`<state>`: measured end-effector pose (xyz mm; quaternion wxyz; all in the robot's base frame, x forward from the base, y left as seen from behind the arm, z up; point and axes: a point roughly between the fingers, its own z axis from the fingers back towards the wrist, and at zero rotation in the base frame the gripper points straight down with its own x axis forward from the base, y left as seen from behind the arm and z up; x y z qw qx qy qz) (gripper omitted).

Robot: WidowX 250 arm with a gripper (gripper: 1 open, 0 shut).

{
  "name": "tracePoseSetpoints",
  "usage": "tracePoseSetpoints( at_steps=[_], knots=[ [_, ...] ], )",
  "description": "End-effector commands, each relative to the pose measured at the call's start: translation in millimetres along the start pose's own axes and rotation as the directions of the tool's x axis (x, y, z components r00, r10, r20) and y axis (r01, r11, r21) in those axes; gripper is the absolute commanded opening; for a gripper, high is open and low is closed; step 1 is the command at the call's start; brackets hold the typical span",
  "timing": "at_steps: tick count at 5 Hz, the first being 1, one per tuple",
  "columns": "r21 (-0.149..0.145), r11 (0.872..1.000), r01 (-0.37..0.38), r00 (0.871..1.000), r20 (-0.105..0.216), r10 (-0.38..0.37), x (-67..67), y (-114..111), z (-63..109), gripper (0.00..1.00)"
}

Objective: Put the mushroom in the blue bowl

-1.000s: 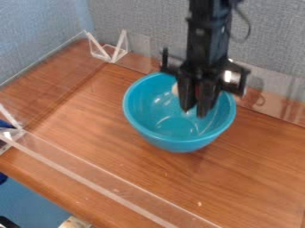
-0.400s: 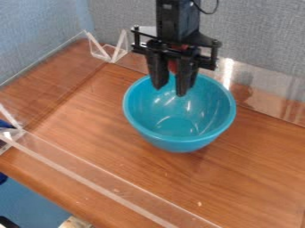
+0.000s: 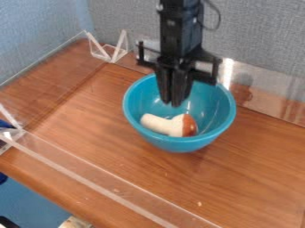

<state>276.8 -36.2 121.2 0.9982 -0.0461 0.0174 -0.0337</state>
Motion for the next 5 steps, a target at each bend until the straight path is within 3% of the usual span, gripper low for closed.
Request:
tracePoseSetpoints(
  at_steps=[1,2,3,4,5],
  knots=[
    [0.011,0.999,-0.052,0.996,0.078,0.051,-0.3,30.9,42.1,0.00],
    [0.016,0.985,-0.171,0.981,0.096,0.168,-15.1,78.3,68.1,0.00],
    [0.003,1.000,0.029,0.995,0.099,-0.029,-13.6,27.5,69.0,0.00],
    [0.009,0.992,0.128,0.989,0.078,-0.128,-3.8,-9.1,54.0,0.00],
    [0.008,0.989,0.150,0.987,0.048,-0.150,-0.4,-10.7,34.7,0.00]
  ],
)
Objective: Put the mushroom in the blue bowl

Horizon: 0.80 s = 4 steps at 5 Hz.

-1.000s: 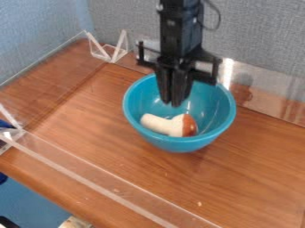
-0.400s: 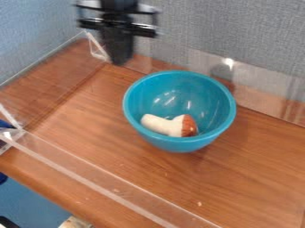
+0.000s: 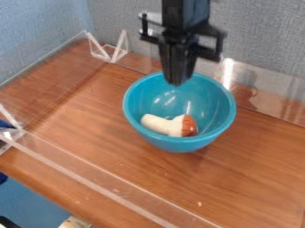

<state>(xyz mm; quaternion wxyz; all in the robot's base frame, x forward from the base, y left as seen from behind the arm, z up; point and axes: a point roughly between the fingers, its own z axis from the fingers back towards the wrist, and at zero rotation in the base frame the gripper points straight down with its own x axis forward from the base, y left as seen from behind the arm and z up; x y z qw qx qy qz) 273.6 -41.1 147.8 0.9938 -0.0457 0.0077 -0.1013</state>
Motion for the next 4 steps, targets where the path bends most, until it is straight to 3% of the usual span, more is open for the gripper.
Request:
tracePoseSetpoints(
  at_steps=[1,2,3,4],
  knots=[
    [-0.010,0.999,0.038,0.999,0.015,-0.038,6.5,-1.4,-10.6,0.00],
    [0.001,1.000,0.004,0.999,0.050,-0.004,7.0,21.4,11.0,0.00],
    [-0.001,0.999,-0.043,0.998,0.046,0.043,0.0,49.4,10.6,0.00],
    [0.000,1.000,-0.017,0.999,0.027,0.017,2.6,42.5,1.0,0.00]
  ],
)
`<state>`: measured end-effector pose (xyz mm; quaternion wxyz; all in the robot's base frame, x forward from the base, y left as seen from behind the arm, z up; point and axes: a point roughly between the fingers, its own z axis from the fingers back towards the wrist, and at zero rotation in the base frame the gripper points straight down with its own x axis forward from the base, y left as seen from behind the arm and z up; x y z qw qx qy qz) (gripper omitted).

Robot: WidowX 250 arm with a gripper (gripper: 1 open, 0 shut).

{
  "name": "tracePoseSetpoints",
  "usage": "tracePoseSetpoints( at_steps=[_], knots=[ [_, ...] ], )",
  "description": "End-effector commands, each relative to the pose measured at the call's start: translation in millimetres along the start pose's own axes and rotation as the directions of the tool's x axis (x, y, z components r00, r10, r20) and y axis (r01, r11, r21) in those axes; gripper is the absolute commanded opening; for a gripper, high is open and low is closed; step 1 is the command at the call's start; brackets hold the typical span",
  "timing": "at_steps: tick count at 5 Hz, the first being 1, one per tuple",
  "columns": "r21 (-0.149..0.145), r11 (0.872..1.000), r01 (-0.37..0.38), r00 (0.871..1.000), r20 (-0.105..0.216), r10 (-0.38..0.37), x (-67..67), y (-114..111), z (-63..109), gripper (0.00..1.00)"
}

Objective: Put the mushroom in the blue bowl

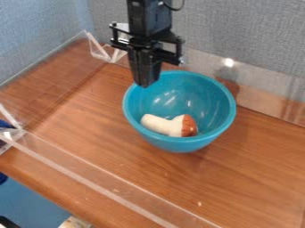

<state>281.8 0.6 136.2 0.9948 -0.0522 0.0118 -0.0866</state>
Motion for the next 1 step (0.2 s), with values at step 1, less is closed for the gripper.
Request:
tracePoseSetpoints(
  at_steps=[1],
  knots=[
    [0.016,1.000,0.025,0.999,0.028,-0.026,6.1,-4.7,8.4,0.00]
  ],
)
